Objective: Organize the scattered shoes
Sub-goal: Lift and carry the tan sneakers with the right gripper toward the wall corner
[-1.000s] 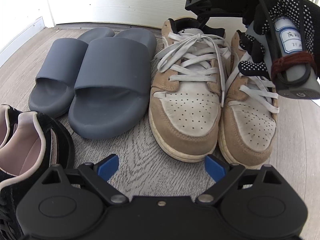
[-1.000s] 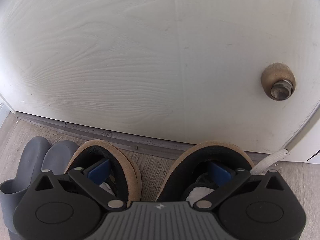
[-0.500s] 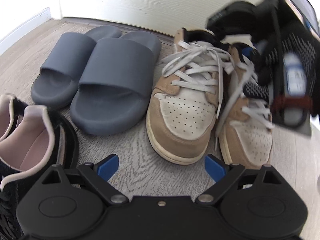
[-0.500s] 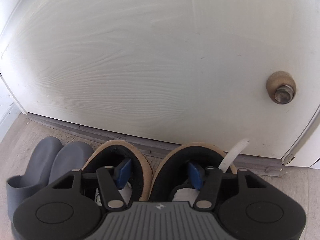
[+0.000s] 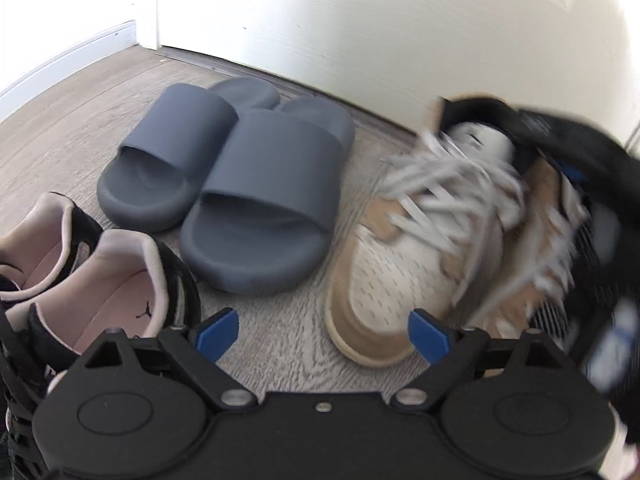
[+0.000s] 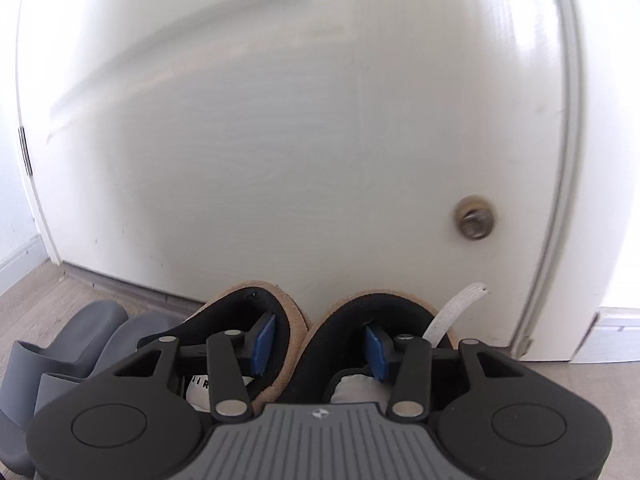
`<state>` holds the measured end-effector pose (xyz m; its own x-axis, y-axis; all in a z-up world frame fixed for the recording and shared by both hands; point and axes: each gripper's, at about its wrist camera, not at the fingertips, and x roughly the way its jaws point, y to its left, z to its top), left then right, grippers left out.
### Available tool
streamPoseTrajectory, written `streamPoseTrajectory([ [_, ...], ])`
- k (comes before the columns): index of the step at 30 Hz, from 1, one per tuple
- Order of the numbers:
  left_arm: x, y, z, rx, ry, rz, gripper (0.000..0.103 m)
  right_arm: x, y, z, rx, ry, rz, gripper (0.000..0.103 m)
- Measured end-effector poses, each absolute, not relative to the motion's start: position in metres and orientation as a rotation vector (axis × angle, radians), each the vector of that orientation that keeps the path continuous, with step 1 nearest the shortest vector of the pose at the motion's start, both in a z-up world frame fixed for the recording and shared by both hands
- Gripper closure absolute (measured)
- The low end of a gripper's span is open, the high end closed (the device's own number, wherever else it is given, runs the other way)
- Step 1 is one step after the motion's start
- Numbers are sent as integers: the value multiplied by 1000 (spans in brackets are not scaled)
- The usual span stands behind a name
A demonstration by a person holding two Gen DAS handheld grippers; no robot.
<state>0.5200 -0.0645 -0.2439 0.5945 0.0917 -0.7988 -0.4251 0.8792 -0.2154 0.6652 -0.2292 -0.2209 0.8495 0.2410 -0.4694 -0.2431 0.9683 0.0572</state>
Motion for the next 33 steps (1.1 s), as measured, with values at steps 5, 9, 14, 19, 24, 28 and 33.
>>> streamPoseTrajectory([
  [5,520,-70,-239,-380,880,306,11,647,-247,-214,-11,479,225,55],
  [9,521,-66,-239,-377,865,305,11,669,-263,-223,57,631,212,56],
  [14,521,-55,-240,-408,855,329,11,656,-291,-226,6,694,221,58],
  [19,518,-51,-238,-443,852,345,11,626,-324,-230,-93,744,275,60],
  [24,521,-63,-238,-381,860,328,11,623,-340,-228,-31,846,258,60],
  [28,522,-69,-237,-347,860,322,11,639,-331,-221,2,936,205,60],
  [33,522,-67,-238,-363,859,320,11,663,-313,-227,66,1020,117,55],
])
